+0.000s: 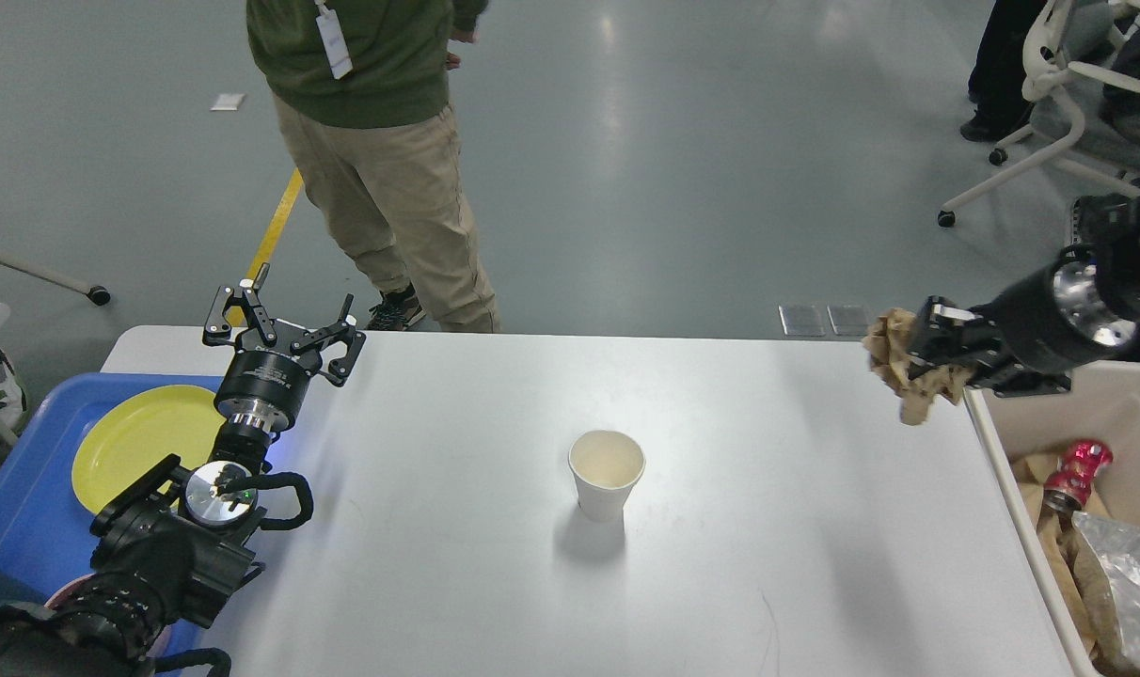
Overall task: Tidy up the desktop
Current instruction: 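Grasp the crumpled paper with the right gripper and drop it into the white bin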
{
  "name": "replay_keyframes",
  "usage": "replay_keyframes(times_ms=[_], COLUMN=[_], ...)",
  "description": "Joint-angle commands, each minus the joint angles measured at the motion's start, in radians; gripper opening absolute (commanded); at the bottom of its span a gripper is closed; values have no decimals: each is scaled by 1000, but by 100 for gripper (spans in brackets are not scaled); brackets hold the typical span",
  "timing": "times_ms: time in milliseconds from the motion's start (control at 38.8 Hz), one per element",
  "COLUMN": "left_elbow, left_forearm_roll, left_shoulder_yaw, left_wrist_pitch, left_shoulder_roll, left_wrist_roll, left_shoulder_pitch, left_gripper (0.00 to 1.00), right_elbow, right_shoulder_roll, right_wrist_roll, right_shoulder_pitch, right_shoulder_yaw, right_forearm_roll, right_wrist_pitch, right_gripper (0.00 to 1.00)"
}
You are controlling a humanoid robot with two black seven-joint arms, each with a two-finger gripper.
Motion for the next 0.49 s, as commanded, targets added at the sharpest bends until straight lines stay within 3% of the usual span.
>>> replay_keyframes(times_ms=[0,180,258,387,464], left_elbow=[-2,0,0,0,0], left_forearm_roll=[0,0,0,0,0], left_shoulder_yaw=[0,0,0,0,0], left_wrist_pitch=[0,0,0,0,0], left_shoulder_roll=[0,0,0,0,0], left_wrist_roll=[0,0,0,0,0], left_shoulder_pitch=[0,0,0,0,0], left_gripper=[96,96,96,96,96], right_elbow=[-306,-606,-748,-1026,-1146], right_shoulder_roll=[1,34,100,235,293], right_wrist_roll=[-4,-41,-63,-98,-132], right_shoulder_pitch=[-202,-474,-633,-877,-956], right_shoulder_yaw=[2,7,7,4,1], right_forearm_roll=[8,54,109,213,278], right_wrist_pitch=[-47,-226,-391,-566,-578], right_gripper=[0,0,0,0,1])
